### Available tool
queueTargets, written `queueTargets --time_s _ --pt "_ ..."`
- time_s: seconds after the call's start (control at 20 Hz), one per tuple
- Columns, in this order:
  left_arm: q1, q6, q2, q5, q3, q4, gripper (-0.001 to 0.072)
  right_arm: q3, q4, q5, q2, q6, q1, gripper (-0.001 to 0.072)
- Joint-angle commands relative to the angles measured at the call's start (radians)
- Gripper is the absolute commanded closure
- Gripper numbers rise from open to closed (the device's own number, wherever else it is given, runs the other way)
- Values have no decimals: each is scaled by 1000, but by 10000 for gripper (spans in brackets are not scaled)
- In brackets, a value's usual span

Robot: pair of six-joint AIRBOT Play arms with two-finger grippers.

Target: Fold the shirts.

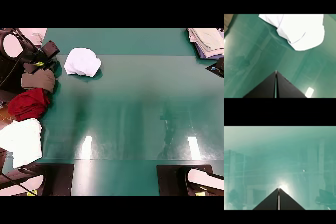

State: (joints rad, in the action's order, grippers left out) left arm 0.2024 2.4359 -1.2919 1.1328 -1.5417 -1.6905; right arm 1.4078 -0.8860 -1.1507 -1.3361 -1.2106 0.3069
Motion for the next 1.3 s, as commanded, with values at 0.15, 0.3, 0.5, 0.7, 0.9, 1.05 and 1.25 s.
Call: queueTargets --time_s 0.15,0.3,0.5,0.7,0.9,1.05,1.25 --pt "-1 -1 0 -1 0 0 682 0 0 0 -6 0 -1 694" --pt "-1 -1 0 -1 0 -1 683 0 0 0 -6 0 0 694" --pt "-1 -1 0 -1 0 0 683 0 0 0 -6 -1 -1 694" --pt "-1 -1 0 -1 0 0 683 0 0 0 -6 -1 -1 694" --pt "-1 -1 0 -1 0 0 682 0 0 0 -6 -1 0 694" --pt "-1 -1 0 -30 0 -5 683 0 0 0 -5 -1 0 694" --pt "-1 -1 0 -53 0 -8 683 0 0 0 -5 -1 -1 694"
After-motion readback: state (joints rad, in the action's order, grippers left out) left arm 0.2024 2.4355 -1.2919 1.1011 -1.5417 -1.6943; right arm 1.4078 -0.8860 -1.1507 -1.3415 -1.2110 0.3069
